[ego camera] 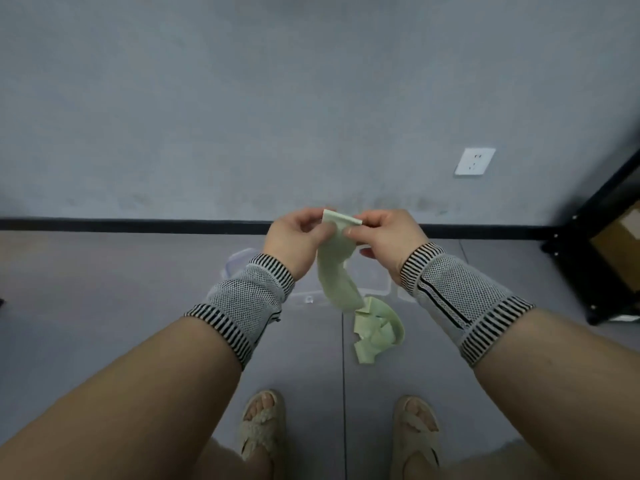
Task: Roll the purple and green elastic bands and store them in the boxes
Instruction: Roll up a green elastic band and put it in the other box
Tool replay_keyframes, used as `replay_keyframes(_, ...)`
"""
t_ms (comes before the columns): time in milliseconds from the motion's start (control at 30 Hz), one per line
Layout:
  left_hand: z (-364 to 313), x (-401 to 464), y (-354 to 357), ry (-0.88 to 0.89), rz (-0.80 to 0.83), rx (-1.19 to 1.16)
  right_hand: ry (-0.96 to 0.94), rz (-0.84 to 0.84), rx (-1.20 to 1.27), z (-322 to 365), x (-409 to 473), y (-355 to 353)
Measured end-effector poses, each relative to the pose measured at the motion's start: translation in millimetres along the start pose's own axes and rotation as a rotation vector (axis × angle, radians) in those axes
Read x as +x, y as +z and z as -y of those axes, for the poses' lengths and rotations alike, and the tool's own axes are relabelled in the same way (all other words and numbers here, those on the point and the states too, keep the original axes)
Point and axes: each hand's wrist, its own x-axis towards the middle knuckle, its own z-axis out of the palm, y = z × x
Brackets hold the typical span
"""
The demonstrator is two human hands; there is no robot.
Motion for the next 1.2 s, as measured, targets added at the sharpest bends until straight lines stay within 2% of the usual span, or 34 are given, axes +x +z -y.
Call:
replay_keyframes(200,-19.1,-46.2,4.8,0.002,-0.024,-0.127,-0.128,-0.102,0.019,25.5,-48.1,-12.1)
replay_keyframes(433,-27.8,-74.2,12.5,0.013,0.005,-0.198,-0.063,-0.080,0.240,26.3,-77.4,-12.7)
replay_keyframes(667,-12.8,-72.0,19.2,-0.007,0.033,-0.239,-0.039,-0.105,0.270,4.5,-69.7,-11.3)
replay_keyframes(867,11.1,-55.3,24.8,-0.124,-0.031,-0.357,-0.022,-0.083,0.215,-19.8,-53.7,-10.5)
replay_keyframes(1067,19.7,-37.6,23.4,-0.188,0.037,-0.390,-0.047,-0.110,0.219,-31.8,-38.2,-8.6)
replay_keyframes(1200,24.0,-31.5,21.1,-0.195,0.065,-0.351,-0.032,-0.068,0.254,-37.5,-30.5,-2.4)
